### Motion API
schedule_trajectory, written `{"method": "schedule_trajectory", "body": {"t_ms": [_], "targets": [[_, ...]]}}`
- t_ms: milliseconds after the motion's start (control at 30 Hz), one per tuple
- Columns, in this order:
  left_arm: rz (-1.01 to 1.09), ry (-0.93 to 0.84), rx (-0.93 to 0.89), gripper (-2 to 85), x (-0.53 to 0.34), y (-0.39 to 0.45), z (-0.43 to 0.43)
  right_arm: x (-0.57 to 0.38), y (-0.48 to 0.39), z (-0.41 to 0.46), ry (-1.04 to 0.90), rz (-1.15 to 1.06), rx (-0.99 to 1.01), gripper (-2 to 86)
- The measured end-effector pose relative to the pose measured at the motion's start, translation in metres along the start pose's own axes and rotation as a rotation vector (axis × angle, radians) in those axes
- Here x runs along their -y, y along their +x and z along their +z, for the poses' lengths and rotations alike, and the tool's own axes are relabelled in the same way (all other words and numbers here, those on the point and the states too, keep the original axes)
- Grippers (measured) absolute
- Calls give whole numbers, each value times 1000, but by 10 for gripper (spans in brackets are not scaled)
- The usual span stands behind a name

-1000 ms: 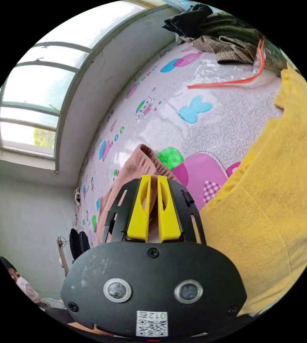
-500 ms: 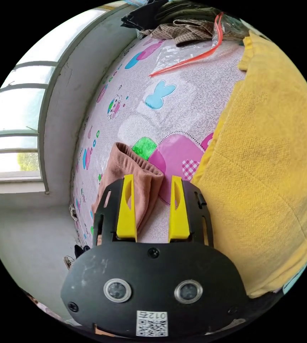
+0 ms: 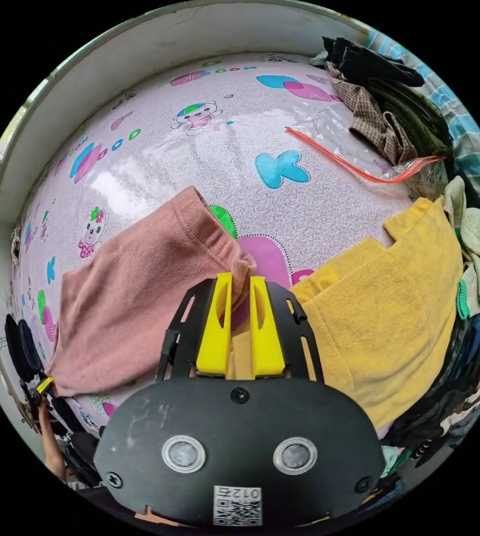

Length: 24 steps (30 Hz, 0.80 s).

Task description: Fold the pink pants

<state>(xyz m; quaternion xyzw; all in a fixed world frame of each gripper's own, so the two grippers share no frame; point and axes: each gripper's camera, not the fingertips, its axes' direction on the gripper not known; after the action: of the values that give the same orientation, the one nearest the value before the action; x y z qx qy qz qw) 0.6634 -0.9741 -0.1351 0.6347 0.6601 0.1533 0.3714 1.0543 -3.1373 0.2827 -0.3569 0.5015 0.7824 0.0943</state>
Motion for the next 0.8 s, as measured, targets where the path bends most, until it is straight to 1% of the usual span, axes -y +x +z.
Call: {"method": "schedule_trajectory", "body": {"t_ms": [133, 200, 300, 367, 400, 433, 467, 500, 533, 567, 600, 667, 700, 767, 800], "targets": [[13, -9, -3, -1, -2, 1, 7, 8, 6, 47, 13, 64, 115, 70], [-8, 15, -6, 0, -9, 0, 11, 8, 17, 65, 17, 125, 174, 82], [-33, 75, -19, 0, -26, 2, 15, 1, 36, 84, 86, 208, 220, 90], [-89, 103, -29, 1, -40, 0, 13, -14, 37, 83, 274, 219, 231, 76], [-142, 151, -15, 2, -52, -1, 6, -19, 33, 83, 318, 202, 234, 74], [-163, 187, -9, 2, -59, 0, 1, -24, 23, 86, 368, 136, 256, 71], [-196, 270, -1, 3, -71, 5, -10, -27, 7, 95, 366, 42, 298, 70], [-241, 355, -7, 4, -80, 12, -21, -27, -3, 101, 350, -11, 323, 69], [-255, 398, -25, 5, -83, 17, -25, -27, -27, 116, 307, -132, 383, 68], [-244, 470, -84, 5, -82, 30, -31, -28, -54, 133, 246, -266, 451, 66], [-197, 518, -147, 5, -73, 50, -34, -28, -69, 142, 211, -334, 480, 65], [-98, 547, -225, 5, -51, 85, -31, -31, -131, 185, 32, -592, 563, 64], [-24, 548, -267, 6, -34, 110, -27, -33, -146, 196, -13, -648, 568, 64], [67, 543, -301, 5, -11, 143, -19, -41, -196, 239, -144, -846, 511, 61], [117, 533, -304, 5, 1, 160, -13, -43, -204, 249, -159, -880, 479, 60]]}}
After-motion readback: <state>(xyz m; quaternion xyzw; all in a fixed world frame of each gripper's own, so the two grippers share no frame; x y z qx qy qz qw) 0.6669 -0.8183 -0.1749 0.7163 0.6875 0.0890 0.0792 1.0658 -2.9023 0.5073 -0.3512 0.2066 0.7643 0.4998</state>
